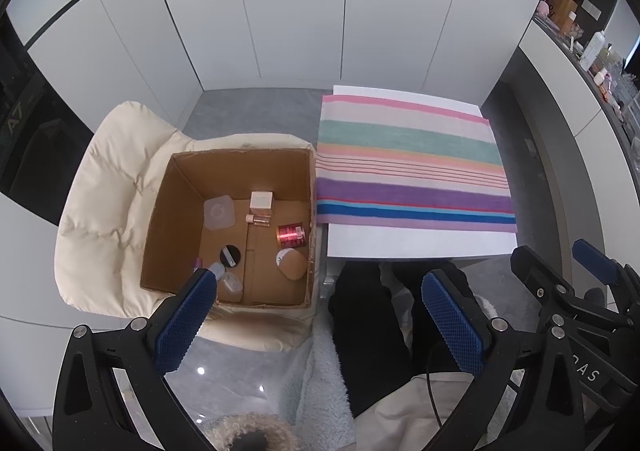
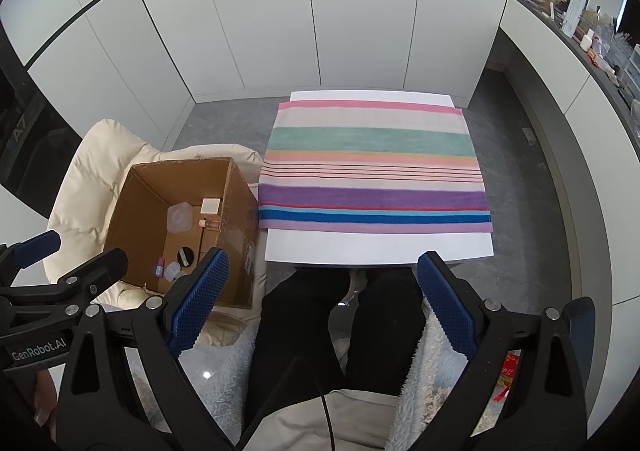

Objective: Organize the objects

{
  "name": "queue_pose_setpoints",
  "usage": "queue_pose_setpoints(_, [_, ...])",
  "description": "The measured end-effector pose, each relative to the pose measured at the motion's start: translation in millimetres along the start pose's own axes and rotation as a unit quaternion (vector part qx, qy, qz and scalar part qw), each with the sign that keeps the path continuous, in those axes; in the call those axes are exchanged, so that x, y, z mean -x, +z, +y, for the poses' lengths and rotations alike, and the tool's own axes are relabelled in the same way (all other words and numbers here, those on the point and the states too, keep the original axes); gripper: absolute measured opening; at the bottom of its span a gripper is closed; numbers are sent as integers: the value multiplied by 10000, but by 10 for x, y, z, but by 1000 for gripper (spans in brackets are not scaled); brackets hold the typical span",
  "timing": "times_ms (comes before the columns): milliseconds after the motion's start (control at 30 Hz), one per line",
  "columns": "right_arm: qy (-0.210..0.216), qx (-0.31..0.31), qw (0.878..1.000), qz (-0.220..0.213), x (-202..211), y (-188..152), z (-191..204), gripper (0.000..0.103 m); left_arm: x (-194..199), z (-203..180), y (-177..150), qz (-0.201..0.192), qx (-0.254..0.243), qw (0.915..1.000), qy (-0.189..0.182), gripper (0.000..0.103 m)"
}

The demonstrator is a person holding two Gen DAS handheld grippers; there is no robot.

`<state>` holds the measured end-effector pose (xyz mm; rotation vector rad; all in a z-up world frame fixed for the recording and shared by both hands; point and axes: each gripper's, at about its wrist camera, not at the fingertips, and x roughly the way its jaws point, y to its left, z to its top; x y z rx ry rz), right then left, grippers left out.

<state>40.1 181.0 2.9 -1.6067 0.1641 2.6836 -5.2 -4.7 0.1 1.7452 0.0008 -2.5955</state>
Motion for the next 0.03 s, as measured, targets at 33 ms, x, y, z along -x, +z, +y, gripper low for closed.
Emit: queue_pose_setpoints(33, [4, -2, 10000, 2, -1, 1, 0, 97, -5, 4, 0, 12, 4, 10000, -16, 103])
